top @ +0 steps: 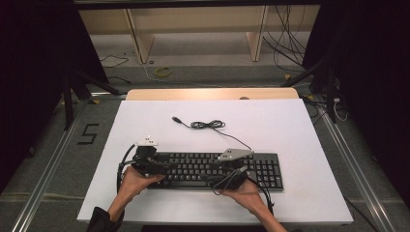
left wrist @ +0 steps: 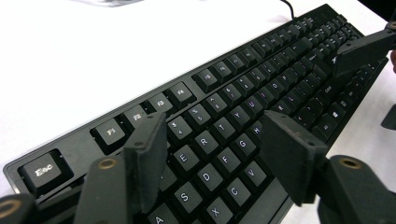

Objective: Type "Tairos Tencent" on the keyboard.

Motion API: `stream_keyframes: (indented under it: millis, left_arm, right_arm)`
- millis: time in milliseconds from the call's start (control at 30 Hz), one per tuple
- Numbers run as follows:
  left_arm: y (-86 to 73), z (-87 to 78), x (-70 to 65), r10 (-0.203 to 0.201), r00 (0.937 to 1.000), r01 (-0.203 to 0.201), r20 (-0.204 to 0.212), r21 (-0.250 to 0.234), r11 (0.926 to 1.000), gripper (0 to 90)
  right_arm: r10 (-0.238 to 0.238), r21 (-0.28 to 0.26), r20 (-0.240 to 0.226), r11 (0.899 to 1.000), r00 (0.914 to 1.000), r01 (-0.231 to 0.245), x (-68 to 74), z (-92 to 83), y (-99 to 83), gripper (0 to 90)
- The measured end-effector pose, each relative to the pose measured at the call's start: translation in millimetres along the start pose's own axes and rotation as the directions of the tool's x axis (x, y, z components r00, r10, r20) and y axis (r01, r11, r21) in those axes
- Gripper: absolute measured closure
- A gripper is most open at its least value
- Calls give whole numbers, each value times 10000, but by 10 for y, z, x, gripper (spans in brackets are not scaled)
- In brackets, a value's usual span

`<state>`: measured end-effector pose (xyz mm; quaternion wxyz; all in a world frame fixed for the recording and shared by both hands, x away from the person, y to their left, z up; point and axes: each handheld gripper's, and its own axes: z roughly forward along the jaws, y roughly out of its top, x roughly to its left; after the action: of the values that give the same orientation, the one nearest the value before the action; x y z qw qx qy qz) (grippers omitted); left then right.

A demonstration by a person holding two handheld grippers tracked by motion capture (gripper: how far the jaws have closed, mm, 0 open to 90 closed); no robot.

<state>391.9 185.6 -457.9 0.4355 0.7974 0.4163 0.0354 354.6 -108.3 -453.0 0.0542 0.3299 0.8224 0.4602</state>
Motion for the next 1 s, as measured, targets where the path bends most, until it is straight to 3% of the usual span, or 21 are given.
stream_keyframes:
  millis: [467,1000]
  left_arm:
    - [-23,-76,-15,-117,9999,118,12,-196,9997,373]
    - [-70,-133,-47,-115,9999,119,96,-442,9990,331]
  right_arm:
    - [-141,203,-117,9997,9998,143,54,74,28,532]
    - [-299,641,-92,9975,9995,305,62,224,66,791]
